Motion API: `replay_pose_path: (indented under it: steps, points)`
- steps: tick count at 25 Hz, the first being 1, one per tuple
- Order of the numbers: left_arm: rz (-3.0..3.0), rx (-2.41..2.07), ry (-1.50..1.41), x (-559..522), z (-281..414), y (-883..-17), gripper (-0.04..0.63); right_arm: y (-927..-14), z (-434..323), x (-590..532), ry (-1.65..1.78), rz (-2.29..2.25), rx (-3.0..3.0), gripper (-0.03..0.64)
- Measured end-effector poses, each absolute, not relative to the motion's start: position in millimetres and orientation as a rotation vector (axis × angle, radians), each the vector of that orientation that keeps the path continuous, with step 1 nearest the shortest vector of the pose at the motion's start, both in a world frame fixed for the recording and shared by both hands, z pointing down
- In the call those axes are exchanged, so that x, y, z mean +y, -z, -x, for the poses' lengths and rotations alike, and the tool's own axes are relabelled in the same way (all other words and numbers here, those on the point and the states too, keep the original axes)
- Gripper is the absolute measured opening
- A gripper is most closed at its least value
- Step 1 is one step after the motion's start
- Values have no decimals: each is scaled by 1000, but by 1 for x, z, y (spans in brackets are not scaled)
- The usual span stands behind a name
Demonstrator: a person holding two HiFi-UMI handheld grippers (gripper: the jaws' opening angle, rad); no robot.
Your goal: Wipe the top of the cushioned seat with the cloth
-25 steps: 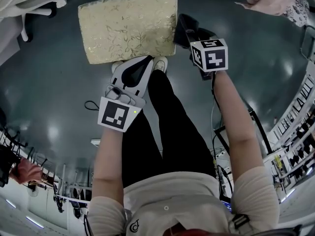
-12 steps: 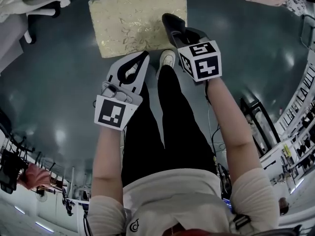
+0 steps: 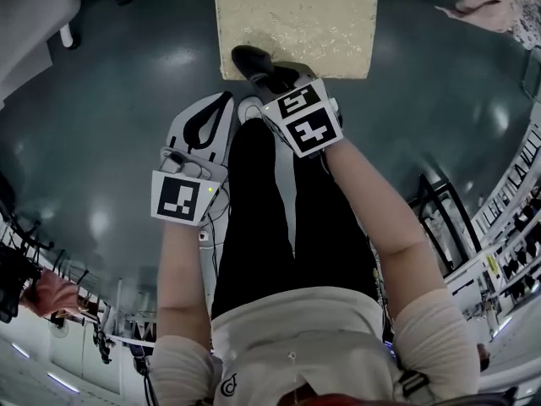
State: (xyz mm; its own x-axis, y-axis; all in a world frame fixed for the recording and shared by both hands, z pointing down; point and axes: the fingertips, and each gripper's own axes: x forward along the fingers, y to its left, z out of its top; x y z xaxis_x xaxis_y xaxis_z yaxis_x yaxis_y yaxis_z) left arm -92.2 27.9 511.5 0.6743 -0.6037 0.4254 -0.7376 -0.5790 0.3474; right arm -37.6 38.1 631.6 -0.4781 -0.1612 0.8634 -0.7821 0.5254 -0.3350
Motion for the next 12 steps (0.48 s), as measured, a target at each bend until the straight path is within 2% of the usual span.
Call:
replay_pose_path:
  steps: [5,12]
  points:
    - [-2392,-1111,-347,24,139,-516,14,-643,83,39,-992,-755,-1951,83]
    - [-2372,-1121,-358,23,158,-531,14,-672,91,29,-991,-783,-1910,83]
